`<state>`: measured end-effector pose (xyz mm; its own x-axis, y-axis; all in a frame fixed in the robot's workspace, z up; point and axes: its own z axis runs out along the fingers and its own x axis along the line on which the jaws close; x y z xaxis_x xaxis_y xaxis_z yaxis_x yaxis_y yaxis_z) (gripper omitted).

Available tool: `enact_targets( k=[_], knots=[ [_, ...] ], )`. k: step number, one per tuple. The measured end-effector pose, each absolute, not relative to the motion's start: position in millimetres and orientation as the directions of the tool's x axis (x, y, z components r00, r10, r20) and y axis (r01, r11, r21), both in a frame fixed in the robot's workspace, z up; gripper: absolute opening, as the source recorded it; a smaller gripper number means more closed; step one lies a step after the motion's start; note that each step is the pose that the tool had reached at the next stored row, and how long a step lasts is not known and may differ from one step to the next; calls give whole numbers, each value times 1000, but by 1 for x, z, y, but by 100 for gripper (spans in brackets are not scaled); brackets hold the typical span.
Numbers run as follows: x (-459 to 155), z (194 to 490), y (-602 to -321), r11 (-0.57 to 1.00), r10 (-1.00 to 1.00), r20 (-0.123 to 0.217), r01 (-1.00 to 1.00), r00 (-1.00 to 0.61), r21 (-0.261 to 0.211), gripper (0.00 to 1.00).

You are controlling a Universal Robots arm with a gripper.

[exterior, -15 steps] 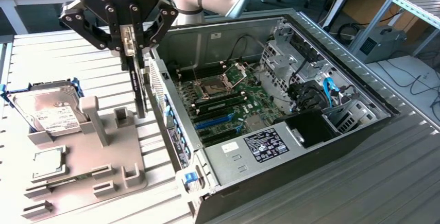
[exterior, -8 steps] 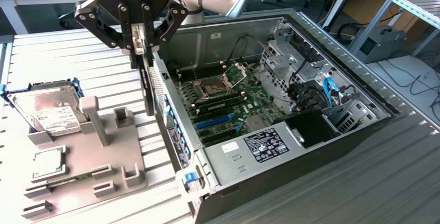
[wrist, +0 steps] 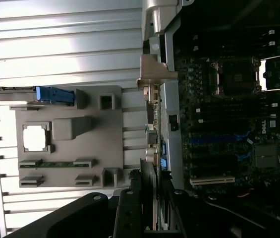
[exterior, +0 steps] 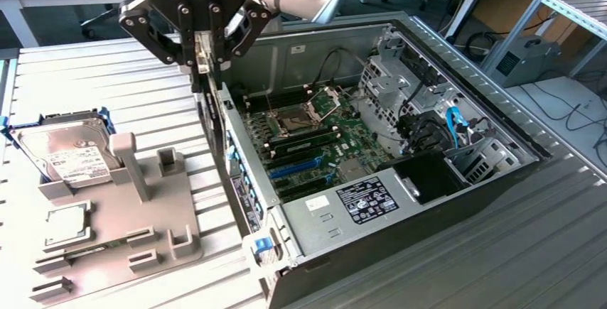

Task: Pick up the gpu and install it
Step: 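Pick up the gpu and move the gpu toward the slot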

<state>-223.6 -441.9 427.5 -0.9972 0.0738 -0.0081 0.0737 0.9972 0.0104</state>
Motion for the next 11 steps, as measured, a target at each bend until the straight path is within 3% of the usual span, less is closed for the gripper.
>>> enact_targets(
  k=[11],
  knots=[
    [-199,428,-441,997,74,-8,74,-997,10,26]
  ],
)
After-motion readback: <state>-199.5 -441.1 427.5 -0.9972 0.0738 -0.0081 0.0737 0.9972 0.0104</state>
